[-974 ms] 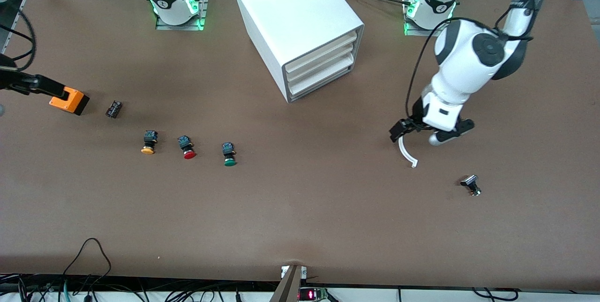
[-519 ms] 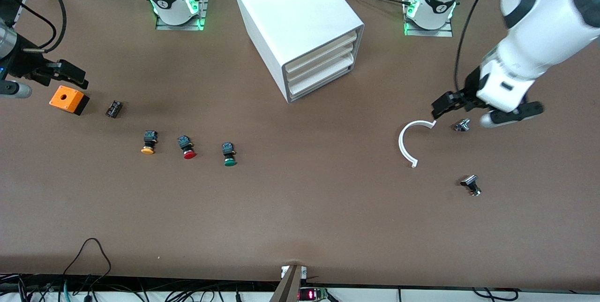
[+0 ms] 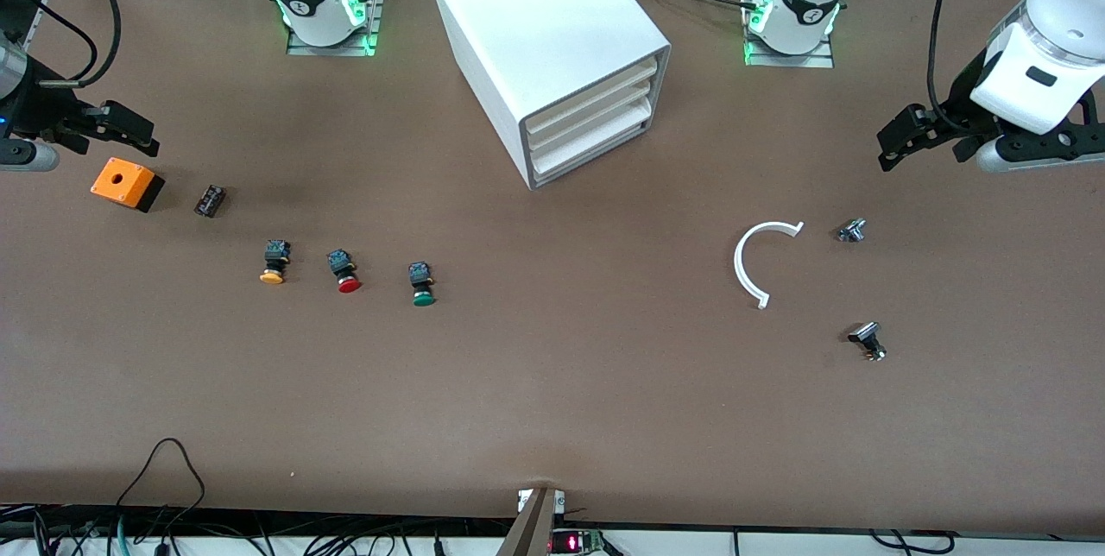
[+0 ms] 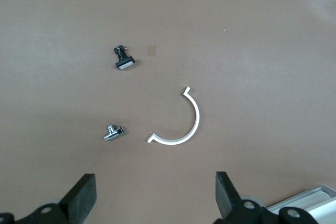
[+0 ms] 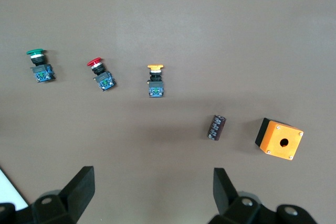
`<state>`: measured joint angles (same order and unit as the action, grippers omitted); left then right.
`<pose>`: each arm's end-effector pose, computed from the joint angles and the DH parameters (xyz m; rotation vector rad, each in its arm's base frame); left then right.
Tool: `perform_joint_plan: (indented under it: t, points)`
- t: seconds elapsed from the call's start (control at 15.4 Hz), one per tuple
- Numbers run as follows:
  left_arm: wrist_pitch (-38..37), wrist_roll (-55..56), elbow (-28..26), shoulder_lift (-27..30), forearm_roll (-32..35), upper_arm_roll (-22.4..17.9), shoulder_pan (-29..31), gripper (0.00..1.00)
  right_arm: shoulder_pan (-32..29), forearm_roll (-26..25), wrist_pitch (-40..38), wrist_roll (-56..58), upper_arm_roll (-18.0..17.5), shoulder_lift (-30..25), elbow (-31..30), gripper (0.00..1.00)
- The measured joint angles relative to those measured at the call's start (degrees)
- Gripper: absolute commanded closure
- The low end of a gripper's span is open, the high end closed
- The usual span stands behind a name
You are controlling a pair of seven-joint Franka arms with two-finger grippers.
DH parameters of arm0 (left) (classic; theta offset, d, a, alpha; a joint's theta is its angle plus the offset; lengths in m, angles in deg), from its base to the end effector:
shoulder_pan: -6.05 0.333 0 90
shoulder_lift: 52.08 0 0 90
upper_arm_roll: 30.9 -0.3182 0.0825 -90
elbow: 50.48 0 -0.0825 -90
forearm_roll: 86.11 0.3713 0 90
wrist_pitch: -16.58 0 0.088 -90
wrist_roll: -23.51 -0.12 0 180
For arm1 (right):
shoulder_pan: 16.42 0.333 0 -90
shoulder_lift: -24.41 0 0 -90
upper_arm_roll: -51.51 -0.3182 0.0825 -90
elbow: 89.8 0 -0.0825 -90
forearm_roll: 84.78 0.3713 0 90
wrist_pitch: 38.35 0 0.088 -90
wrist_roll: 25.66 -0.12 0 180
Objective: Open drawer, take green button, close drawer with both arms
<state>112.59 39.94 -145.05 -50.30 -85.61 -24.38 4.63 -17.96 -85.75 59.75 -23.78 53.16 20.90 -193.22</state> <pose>0.5369 -0.0748 0.6030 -3.1316 -0.2313 -0.0900 0.5261 -0.0315 0.5503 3.1275 -0.0315 -0.0504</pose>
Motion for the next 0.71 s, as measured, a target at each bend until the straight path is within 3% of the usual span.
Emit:
perform_joint_plan:
  t: [0.71]
  points:
    - [-1.79, 0.0, 0.0, -0.24, 0.03, -0.52, 1.76, 0.0, -0.01, 0.0, 0.35, -0.22, 0.0, -0.06, 0.1, 0.0]
